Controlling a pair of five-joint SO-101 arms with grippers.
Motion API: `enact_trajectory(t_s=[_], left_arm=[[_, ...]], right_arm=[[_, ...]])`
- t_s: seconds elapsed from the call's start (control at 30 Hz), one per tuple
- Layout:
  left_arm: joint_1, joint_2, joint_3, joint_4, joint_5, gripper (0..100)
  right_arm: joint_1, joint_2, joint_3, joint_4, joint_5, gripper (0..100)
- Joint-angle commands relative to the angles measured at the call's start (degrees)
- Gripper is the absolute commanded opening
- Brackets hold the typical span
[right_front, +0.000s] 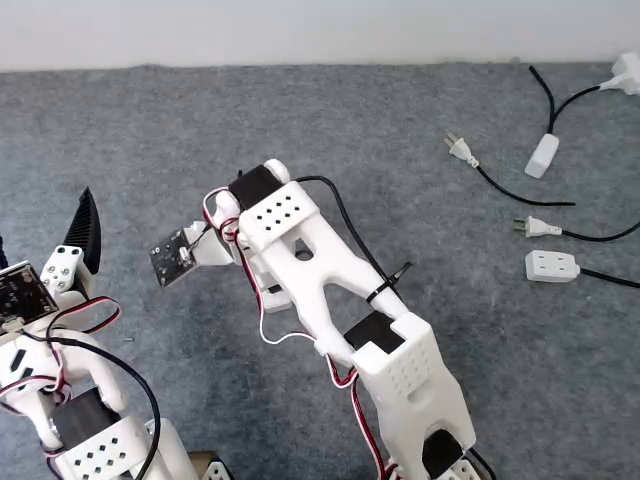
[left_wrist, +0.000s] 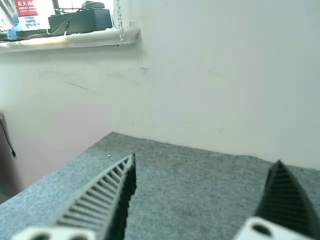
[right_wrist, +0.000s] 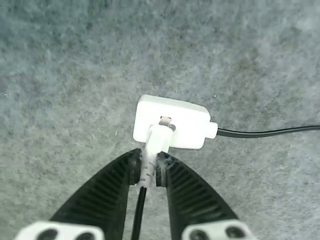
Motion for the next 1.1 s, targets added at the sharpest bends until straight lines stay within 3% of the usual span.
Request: enact_trajectory(t_s=[0.0,0.4,0.93,1.07], left_arm=[[-0.18,-0.62,-0.66,-1.76,0.62,40],[-0.18,-0.62,-0.66,-1.76,0.44,40],[-0.18,-0.62,-0.22,-1.85,0.35,40],[-0.18,-0.62,-0.22,-1.85,0.35,40]], right_arm=[[-2.42,1.98,0.53,-0.4,-0.97,0.9],[-3.38,4.44,0.53,-5.58,-2.37,0.9],[-3.65,2.59,0.53,-4.97,-2.81,0.9],[-3.56,0.75,0.53,-5.05,-7.56,0.9]])
